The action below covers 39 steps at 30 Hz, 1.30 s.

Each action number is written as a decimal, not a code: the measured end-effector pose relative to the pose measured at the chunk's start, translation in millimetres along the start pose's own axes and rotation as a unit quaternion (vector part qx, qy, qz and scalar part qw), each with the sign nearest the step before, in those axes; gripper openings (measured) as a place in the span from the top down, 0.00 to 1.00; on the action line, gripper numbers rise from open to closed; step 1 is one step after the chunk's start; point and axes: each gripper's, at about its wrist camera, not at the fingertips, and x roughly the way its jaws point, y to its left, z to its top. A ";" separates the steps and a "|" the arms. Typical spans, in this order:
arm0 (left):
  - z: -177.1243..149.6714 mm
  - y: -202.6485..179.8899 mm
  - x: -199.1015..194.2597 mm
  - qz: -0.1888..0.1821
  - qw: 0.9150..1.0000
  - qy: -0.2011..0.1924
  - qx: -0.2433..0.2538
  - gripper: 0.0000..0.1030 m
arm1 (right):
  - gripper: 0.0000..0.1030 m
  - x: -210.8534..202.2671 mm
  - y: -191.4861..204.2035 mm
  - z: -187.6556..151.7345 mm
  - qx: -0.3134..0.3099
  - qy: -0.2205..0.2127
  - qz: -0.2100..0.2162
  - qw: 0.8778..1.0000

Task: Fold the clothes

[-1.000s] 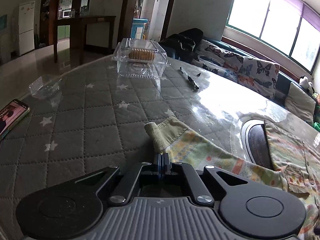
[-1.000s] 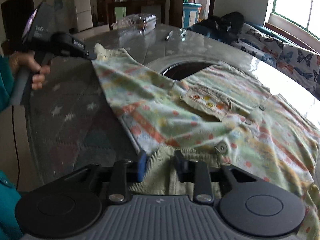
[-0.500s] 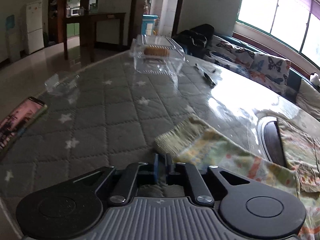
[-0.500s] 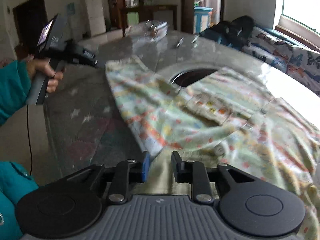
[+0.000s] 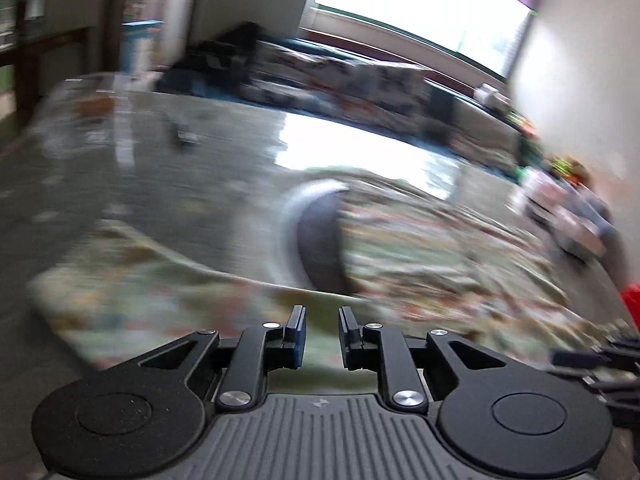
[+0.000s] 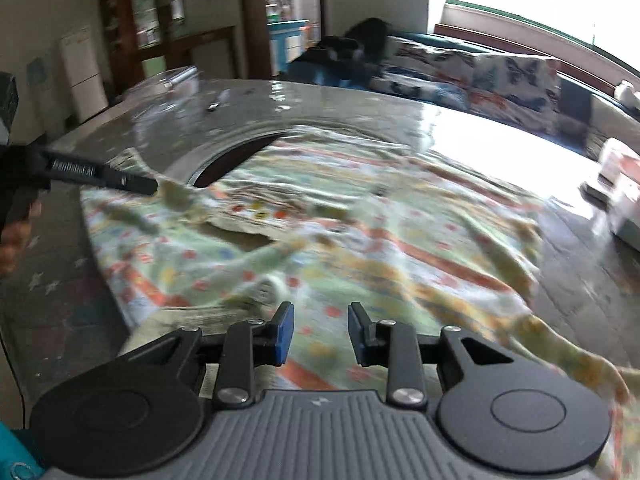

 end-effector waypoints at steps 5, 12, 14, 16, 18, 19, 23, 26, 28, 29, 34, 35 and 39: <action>-7.5 -37.7 26.2 -0.038 0.998 0.024 0.039 0.81 | 0.71 -1.9 -23.1 -15.6 0.036 0.013 -0.037 0.999; -15.8 -43.0 34.8 -0.032 0.996 0.033 0.072 0.82 | 0.71 -11.9 -36.2 -17.7 0.036 0.011 -0.050 0.998; -15.3 -41.1 34.7 -0.032 0.996 0.032 0.073 0.83 | 0.71 -11.0 -39.3 -11.1 0.041 -0.001 -0.052 0.998; -15.5 -41.3 34.8 -0.029 0.996 0.031 0.077 0.83 | 0.70 -6.2 -44.7 -6.6 0.047 -0.008 -0.053 0.997; -15.8 -41.7 34.9 -0.026 0.996 0.030 0.080 0.85 | 0.70 2.0 -49.8 -5.4 0.050 -0.004 -0.056 0.997; -16.0 -41.8 34.9 -0.024 0.996 0.029 0.082 0.86 | 0.70 5.9 -52.7 -6.2 0.053 0.000 -0.061 0.997; -15.9 -40.5 35.4 -0.022 0.996 0.028 0.083 0.88 | 0.70 2.5 -61.0 -10.9 0.062 -0.002 -0.068 0.996; -14.3 -41.7 35.9 -0.017 0.996 0.032 0.081 0.88 | 0.69 -10.1 -65.6 -18.0 0.074 -0.009 -0.071 0.995; -13.7 -43.4 36.0 -0.016 0.996 0.034 0.080 0.87 | 0.67 -18.8 -68.3 -26.7 0.083 -0.009 -0.077 0.993; -13.6 -44.4 35.9 -0.016 0.996 0.035 0.080 0.87 | 0.67 -23.1 -69.7 -31.0 0.088 -0.009 -0.080 0.993; -13.3 -59.4 28.2 -0.018 0.995 0.028 0.093 0.67 | 0.64 -45.1 -75.4 -57.2 0.108 -0.003 -0.100 0.989; -13.2 -63.4 26.5 -0.022 0.995 0.026 0.096 0.64 | 0.64 -47.8 -75.9 -61.8 0.109 -0.001 -0.105 0.989; -13.5 -83.3 22.6 -0.035 0.993 0.022 0.111 0.50 | 0.60 -64.5 -73.4 -75.4 0.103 -0.002 -0.124 0.987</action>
